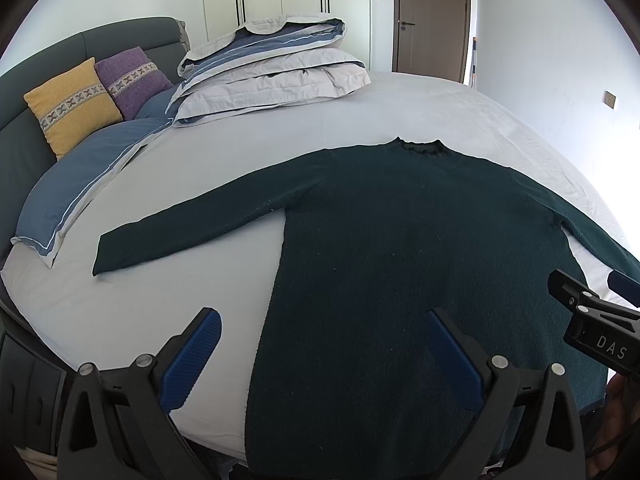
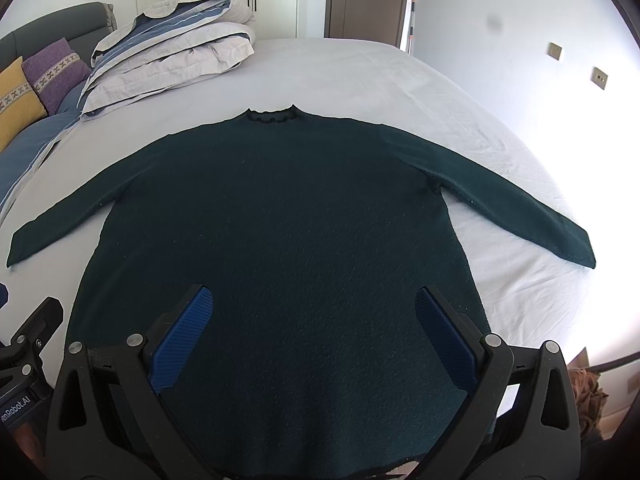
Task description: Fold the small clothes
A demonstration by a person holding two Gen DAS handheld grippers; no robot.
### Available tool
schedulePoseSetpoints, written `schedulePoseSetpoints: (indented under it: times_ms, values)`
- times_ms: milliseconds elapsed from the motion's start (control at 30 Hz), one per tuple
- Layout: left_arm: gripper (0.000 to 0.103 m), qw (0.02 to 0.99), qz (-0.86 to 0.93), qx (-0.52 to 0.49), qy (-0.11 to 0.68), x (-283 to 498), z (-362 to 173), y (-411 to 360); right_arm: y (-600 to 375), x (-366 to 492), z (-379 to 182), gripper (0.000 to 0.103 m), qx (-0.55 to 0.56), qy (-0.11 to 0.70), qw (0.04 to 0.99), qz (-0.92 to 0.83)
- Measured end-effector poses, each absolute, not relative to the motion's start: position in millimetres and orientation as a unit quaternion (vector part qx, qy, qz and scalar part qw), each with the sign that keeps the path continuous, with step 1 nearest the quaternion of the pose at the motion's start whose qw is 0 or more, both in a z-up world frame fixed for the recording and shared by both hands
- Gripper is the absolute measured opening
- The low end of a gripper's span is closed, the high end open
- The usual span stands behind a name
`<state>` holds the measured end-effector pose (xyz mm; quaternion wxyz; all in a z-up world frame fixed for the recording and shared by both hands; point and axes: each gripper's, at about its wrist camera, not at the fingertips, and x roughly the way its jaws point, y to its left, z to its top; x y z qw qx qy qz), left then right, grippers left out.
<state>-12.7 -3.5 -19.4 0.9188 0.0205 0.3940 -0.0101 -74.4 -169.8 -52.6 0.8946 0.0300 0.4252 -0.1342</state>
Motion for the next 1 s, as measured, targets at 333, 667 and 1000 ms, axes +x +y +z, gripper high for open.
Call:
schedulePoseSetpoints:
  times_ms: [333, 667, 1000]
  values:
    - [0.103, 0.905, -0.032, -0.012, 0.424, 1, -23, -4, -213, -72, -55, 0.103, 0.080, 0.422, 0.894, -0.127]
    - [0.103, 0.893, -0.071, -0.027, 0.443, 26, -30, -31, -459, -130, -84, 0.102, 0.334, 0.326, 0.845, -0.261]
    - [0.103, 0.876, -0.093, -0.024, 0.472, 56, -50, -68, -616, -180, -148, 0.079, 0.496, 0.235, 0.772, -0.320]
